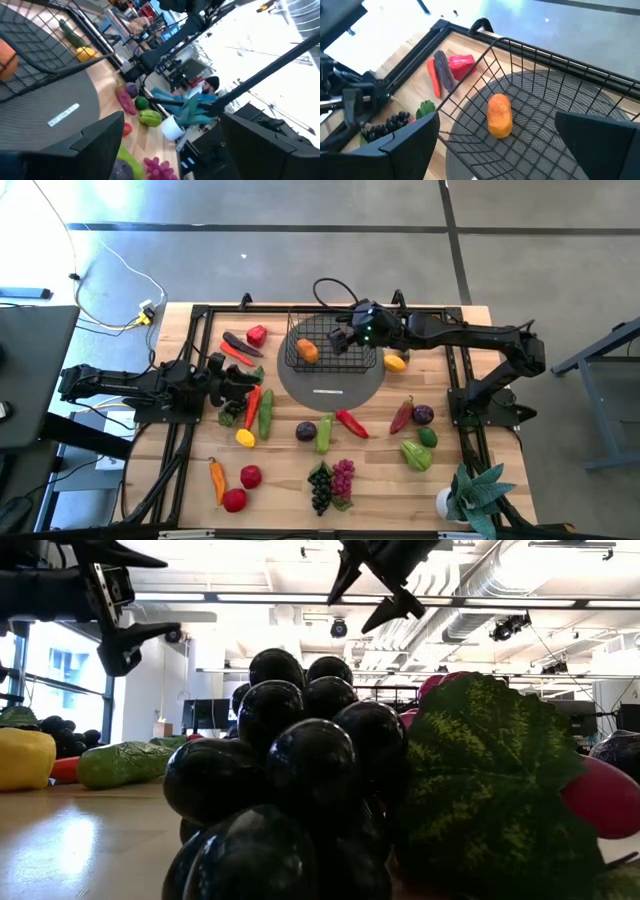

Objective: Build produce basket
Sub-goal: Put the top black grapes into the black wire basket

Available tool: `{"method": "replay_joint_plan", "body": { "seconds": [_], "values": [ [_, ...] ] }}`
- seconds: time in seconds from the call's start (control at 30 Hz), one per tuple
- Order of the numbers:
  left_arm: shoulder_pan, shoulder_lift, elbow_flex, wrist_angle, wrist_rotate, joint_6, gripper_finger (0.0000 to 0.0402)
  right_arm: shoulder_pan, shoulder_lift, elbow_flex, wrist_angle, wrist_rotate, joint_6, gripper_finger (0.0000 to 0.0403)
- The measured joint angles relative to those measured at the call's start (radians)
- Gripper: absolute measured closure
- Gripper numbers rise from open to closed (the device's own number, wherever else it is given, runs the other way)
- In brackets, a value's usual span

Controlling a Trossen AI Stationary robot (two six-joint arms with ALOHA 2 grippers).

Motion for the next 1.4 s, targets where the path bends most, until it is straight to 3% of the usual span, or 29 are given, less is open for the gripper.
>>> {"method": "replay_joint_plan", "body": {
  "seconds": [0.17,0.43,0.6,0.97,1.4],
  "values": [
    [0.0,0.008,0.103,-0.172,0.029,0.043,0.008,0.0,0.0,0.031,-0.074,-0.031,-0.002,0.0023],
    [0.0,0.125,0.386,-0.816,-0.054,0.048,0.008,0.0,0.0,0.039,-0.142,-0.066,-0.013,0.0023],
    [0.0,0.226,0.51,-1.08,-0.082,-0.04,0.008,0.0,0.0,0.039,-0.158,-0.067,-0.05,0.0023],
    [0.0,0.443,0.542,-1.229,-0.083,-0.122,0.008,0.0,0.0,0.039,-0.158,-0.067,-0.05,0.0023],
    [0.0,0.663,0.542,-1.229,-0.054,-0.22,0.008,0.0,0.0,0.039,-0.169,-0.067,-0.05,0.0023]
  ]
}}
